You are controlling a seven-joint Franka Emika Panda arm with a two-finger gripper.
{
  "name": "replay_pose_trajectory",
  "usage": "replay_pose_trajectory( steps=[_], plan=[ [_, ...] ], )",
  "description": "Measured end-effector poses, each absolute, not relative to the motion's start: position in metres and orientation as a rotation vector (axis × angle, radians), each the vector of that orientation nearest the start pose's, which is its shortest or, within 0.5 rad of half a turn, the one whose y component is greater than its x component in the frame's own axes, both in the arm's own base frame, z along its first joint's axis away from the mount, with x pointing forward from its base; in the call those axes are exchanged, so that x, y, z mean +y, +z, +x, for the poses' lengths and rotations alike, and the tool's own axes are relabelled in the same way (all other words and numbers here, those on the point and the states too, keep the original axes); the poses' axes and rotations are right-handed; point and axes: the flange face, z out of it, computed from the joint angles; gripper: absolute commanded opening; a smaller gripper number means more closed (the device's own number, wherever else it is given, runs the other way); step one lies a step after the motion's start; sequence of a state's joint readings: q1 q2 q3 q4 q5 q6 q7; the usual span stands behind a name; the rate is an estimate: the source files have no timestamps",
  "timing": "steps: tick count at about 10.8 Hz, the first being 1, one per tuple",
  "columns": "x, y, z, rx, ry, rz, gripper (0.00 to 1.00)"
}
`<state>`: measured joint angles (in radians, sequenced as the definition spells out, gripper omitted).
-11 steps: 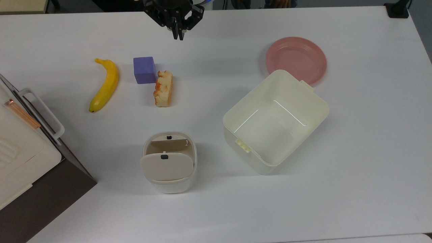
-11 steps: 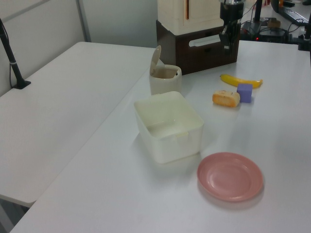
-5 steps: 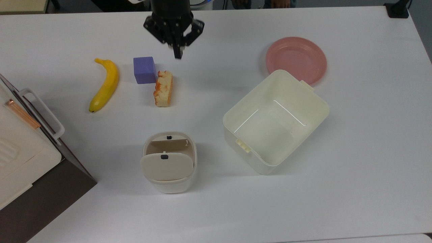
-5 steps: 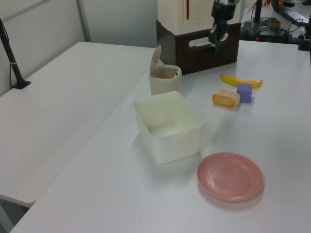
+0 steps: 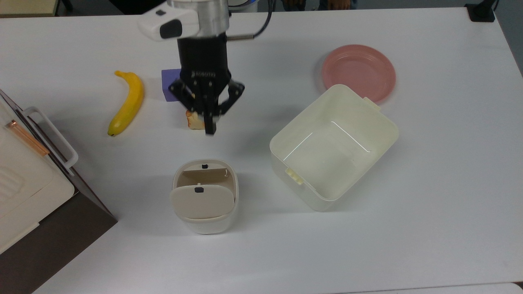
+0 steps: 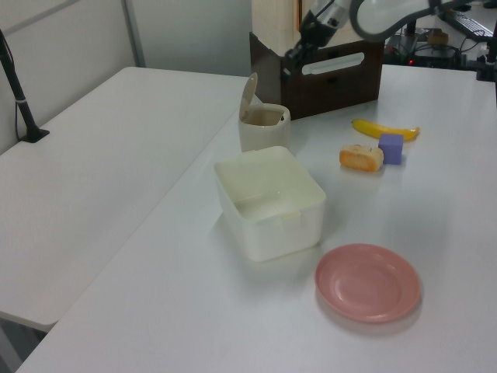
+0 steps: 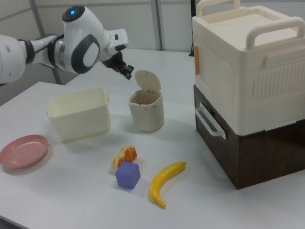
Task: Close the trash can
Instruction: 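Move the gripper over the open lid of the cream trash can, then push the raised lid down onto the trash can with the gripper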
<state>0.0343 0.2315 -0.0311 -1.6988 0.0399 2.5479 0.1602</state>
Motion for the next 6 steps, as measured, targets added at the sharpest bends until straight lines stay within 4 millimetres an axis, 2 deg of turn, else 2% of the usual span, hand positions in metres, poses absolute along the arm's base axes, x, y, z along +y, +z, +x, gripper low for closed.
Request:
replay_pose_trajectory(
  steps=[3, 6],
  plan=[
    [0.001, 0.538, 0.711, 0.26, -1.184, -2.811, 0.0],
    [-0.01, 0.537, 0.735, 0.276, -1.277, -2.784, 0.0]
  ],
)
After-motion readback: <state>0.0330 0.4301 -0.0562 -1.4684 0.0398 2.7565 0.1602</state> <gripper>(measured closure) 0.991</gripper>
